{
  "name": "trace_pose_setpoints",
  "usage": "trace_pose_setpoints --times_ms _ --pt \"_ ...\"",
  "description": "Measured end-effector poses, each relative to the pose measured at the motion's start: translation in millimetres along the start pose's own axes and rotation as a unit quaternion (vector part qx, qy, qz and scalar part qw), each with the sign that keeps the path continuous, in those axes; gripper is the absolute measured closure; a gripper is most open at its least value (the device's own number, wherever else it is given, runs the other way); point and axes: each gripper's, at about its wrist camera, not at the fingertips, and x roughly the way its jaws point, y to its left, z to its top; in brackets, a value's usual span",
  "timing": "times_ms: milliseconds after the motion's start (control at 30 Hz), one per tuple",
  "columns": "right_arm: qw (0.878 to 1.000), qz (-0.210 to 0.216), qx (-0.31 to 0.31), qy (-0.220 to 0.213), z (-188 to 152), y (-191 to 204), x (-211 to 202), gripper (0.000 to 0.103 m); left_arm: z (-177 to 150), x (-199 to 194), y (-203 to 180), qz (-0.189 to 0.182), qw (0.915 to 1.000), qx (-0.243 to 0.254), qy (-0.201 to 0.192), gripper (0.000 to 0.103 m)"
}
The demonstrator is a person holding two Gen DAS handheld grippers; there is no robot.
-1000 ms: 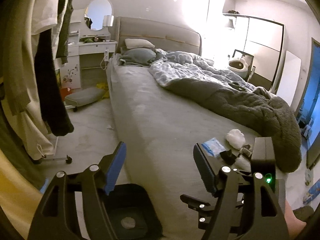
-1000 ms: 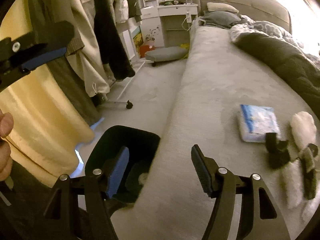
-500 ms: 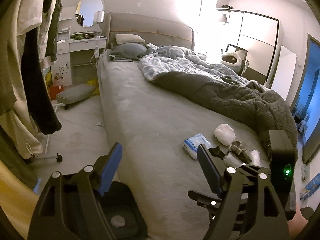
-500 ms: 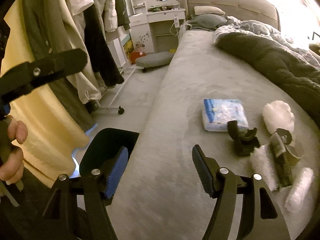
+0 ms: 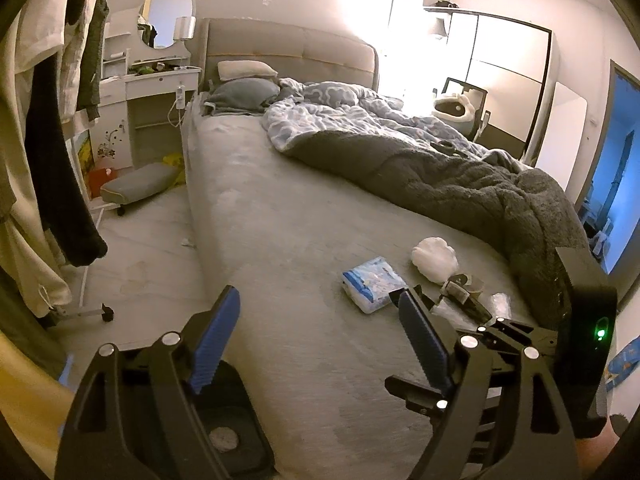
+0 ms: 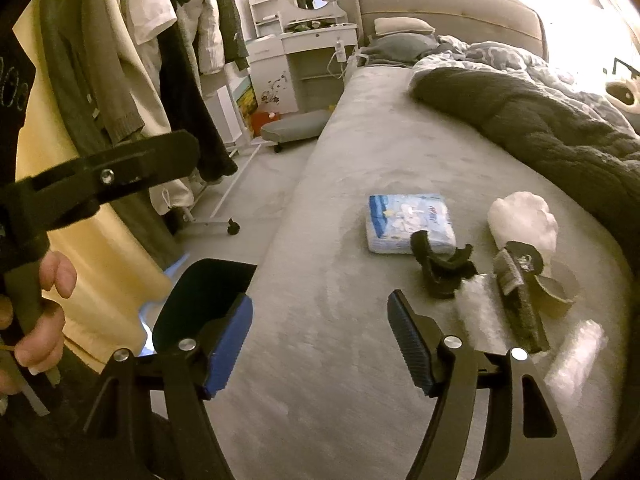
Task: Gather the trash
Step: 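Move both tools back over the bed toward the remaining trash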
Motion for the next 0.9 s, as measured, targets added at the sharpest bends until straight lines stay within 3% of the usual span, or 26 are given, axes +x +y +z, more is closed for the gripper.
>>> trace_pose_setpoints --times_ms 300,500,900 --pt "0.999 -0.037 -0.014 -0.021 -4.1 -27.6 -26.8 0.026 -3.8 16.7 -11.9 -0.013 0.9983 0.055 0.015 0.010" --pt "0.997 -0.066 -0.012 -0.035 -10.2 -57.9 -47.6 0.020 -9.2 34.2 -20.5 -0.019 0.9948 0.096 0.029 0.009" --pt "0.995 -0.085 -0.042 -0.038 -27.2 -89.1 -65.9 0.013 -9.5 73.8 -36.8 -0.052 0.9866 0.148 0.044 0.008"
